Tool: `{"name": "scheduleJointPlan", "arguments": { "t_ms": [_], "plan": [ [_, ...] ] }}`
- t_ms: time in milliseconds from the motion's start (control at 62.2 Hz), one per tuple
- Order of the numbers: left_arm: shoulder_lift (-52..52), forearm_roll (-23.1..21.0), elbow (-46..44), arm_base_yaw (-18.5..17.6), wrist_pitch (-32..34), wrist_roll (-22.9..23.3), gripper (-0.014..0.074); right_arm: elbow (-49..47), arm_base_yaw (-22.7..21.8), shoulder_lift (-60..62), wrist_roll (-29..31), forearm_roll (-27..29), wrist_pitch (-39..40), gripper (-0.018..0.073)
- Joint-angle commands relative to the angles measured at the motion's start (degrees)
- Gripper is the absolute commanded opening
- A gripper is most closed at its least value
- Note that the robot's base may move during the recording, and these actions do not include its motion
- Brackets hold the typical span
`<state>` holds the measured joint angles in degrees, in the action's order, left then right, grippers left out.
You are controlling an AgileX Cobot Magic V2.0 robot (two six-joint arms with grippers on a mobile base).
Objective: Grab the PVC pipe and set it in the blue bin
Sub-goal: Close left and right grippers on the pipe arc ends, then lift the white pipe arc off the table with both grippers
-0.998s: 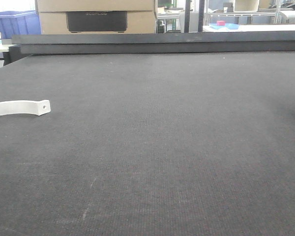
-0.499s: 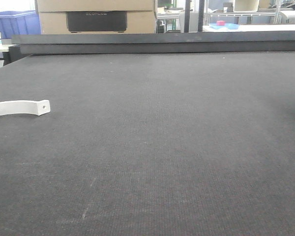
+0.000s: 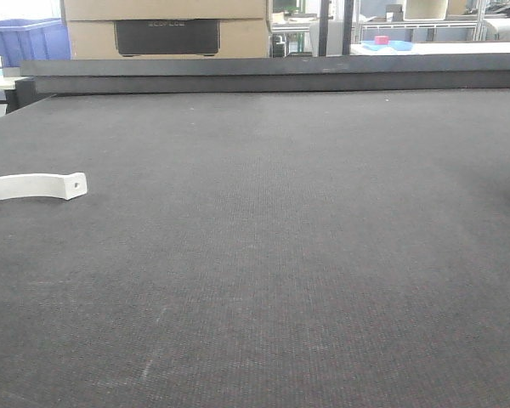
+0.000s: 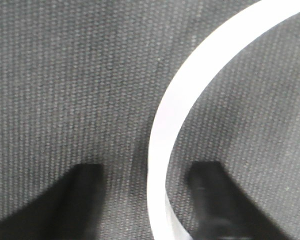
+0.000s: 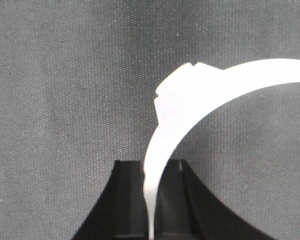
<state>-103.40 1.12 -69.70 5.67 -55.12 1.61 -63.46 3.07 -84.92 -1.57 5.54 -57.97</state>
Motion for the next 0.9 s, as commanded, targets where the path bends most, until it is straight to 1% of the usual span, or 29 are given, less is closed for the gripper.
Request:
{"name": "scheduleJointPlan", "arguments": {
  "t_ms": [0,129,274,322,483,627,788,885],
  "plan": [
    [-0.39,-0.51,-0.24,-0.22,-0.91,-0.08,0.0121,0.14,0.07,0.27,0.14,-0.20,1.05,-0.0162],
    [-0.39,-0.51,-0.24,-0.22,-1.68,-0.08,-0.0106,0.14,0.07,0.27,0.14,0.19,1.67,-0.0162],
    [-0.24,-0.51,-0.24,-0.22,-2.73,-0.08,-0.0111,0.14,0.07,0.27,0.14,0.66,2.33,-0.0162],
    [0.27,-1.12,-0.34,-0.22,-3.34,-0.08,-0.0111,0.14,0.07,0.51,0.14,0.66,2.39,-0.0162],
    [4.98,-1.70,-0.34,-0.86,-3.03,-0.08,-0.0111,0.14,0.07,3.27,0.14,0.66,4.50,-0.0162],
    [11.35,-1.70,-0.34,-2.63,-2.20,-2.74,-0.0111,0.14,0.07,7.35,0.14,0.66,7.18,-0.0162],
    [19.26,-1.12,-0.34,-5.12,1.00,-3.05,-0.0111,0.14,0.07,12.04,0.82,0.66,8.36,-0.0162],
    [24.26,-1.44,-0.23,-6.45,4.92,-3.05,-0.0111,0.14,0.07,14.71,2.19,0.66,9.92,-0.0162]
  ]
}}
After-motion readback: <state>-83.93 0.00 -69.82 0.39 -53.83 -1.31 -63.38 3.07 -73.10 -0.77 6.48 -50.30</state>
